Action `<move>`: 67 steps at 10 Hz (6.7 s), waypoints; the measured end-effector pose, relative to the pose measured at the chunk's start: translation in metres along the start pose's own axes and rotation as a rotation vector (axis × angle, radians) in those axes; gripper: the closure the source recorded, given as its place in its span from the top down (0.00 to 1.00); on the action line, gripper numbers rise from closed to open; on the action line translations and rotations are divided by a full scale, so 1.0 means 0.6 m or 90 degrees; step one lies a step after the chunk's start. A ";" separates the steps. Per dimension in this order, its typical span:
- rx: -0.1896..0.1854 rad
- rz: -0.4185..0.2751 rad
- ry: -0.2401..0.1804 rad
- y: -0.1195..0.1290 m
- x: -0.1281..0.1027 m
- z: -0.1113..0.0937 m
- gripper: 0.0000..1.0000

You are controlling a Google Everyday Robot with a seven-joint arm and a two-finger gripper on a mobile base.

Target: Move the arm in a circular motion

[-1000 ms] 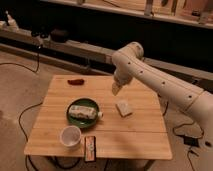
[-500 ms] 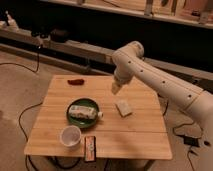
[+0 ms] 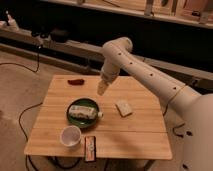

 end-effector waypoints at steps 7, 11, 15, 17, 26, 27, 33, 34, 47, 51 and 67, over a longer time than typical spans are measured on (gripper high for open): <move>-0.149 -0.116 0.008 -0.112 -0.099 0.003 0.62; -0.125 -0.085 0.046 -0.170 -0.158 -0.014 0.62; -0.066 -0.041 0.019 -0.172 -0.223 -0.017 0.62; -0.063 -0.041 0.019 -0.173 -0.221 -0.016 0.62; 0.041 0.175 -0.118 -0.200 -0.382 0.040 0.62; 0.025 0.201 -0.131 -0.184 -0.410 0.033 0.62; -0.045 0.289 -0.093 -0.033 -0.503 0.013 0.62; -0.047 0.291 -0.088 -0.014 -0.505 0.015 0.62; -0.080 0.109 -0.088 0.147 -0.218 0.062 0.62; -0.058 0.007 -0.074 0.073 -0.119 0.102 0.62; -0.012 0.065 -0.156 -0.241 -0.318 -0.043 0.62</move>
